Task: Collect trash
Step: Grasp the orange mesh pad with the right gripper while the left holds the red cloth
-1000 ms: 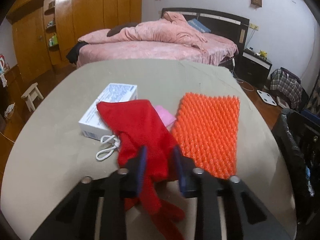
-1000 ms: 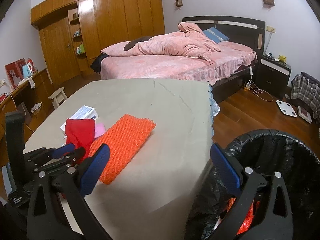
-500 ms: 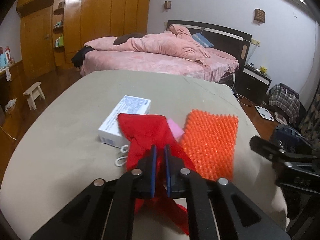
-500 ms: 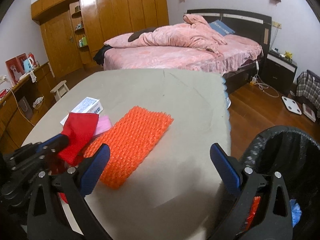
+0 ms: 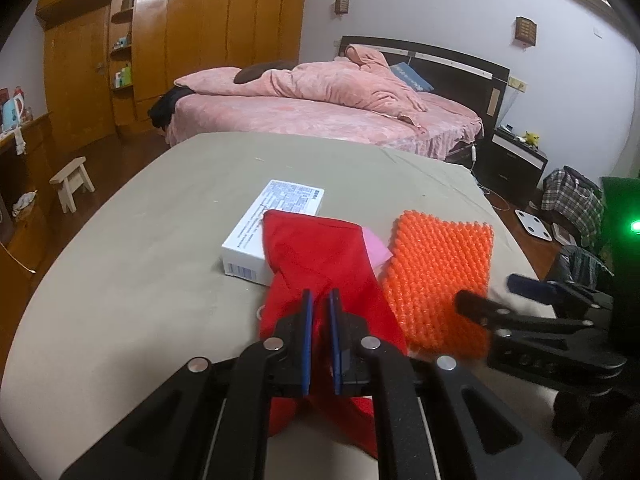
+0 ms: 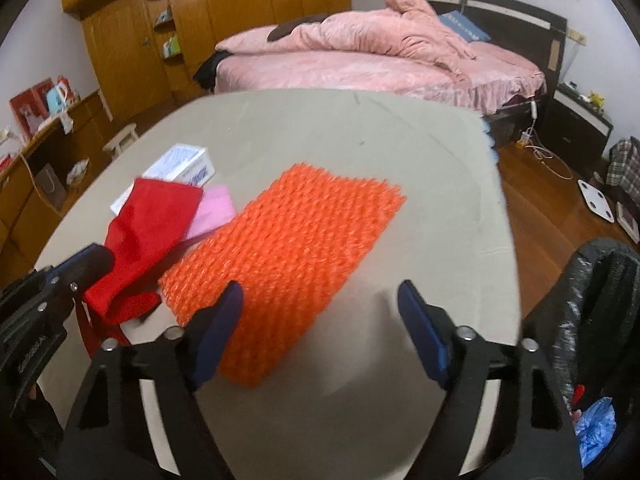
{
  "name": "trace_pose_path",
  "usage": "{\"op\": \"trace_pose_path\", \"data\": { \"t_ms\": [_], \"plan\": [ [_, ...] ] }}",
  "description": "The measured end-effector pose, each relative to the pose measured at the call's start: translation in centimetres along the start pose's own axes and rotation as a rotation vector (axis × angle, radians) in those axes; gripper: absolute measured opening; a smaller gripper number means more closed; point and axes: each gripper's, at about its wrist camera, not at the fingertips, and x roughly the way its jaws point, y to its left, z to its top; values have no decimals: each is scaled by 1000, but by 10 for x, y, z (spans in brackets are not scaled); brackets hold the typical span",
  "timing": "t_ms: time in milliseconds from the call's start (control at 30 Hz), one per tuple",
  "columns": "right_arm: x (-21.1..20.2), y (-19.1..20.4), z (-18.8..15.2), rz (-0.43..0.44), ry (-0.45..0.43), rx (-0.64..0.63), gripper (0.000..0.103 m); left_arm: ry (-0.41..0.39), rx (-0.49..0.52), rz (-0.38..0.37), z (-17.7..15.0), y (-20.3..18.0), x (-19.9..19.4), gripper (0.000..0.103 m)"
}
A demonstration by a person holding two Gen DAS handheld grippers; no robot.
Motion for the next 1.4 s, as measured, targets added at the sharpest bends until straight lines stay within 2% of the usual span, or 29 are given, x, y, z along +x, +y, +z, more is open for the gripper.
{"op": "trace_pose_path", "data": {
  "t_ms": [233, 300, 333, 500, 567, 633, 733, 1400],
  "plan": [
    [0, 13, -1, 67, 5, -43, 26, 18, -17, -14, -2, 3, 3, 25],
    [-4, 13, 0, 67, -2, -43, 20, 28, -14, -15, -2, 3, 4, 31],
    [-5, 11, 0, 68, -3, -40, 11, 33, -10, -14, -3, 2, 5, 34],
    [-15, 2, 2, 65, -19, -19, 11, 56, 15, -17, -6, -6, 9, 35],
    [-19, 0, 2, 62, -29, -13, 11, 63, 33, -19, -6, -10, 10, 28],
    [-25, -3, 3, 59, -41, -8, 11, 72, 44, -31, -7, -14, 11, 16],
    [-33, -5, 5, 57, -58, -6, 11, 67, 54, -28, -7, -16, 10, 10],
    [-76, -17, 19, 59, -154, 5, 11, -85, 58, -68, 12, -32, -39, 7]
  ]
}}
